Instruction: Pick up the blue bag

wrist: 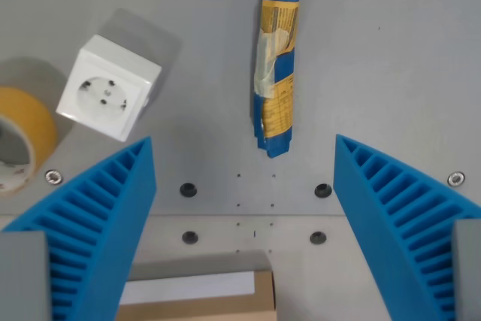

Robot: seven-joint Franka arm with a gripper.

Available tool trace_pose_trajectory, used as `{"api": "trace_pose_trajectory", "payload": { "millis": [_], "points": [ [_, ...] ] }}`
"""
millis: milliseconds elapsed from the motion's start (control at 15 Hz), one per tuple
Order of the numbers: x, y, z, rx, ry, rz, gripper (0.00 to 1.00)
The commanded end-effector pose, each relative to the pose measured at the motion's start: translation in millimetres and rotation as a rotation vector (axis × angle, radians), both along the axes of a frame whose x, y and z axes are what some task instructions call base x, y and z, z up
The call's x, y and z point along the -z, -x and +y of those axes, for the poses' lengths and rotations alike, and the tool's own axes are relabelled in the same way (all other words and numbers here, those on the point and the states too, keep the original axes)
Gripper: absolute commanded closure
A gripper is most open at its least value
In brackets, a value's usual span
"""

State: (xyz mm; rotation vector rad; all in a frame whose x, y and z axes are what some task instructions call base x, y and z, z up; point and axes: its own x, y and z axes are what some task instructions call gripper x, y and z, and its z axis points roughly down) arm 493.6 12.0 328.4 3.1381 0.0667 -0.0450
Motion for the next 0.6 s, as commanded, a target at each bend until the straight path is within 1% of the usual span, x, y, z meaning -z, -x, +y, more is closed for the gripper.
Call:
{"api": "trace_pose_trajectory", "payload": {
  "millis": [67, 600],
  "points": [
    [17.4, 8.5, -10.3, -0.035, -0.014, -0.129, 0.00],
    [58.3, 13.1, -24.3, -0.045, -0.018, -0.125, 0.00]
  ]
}}
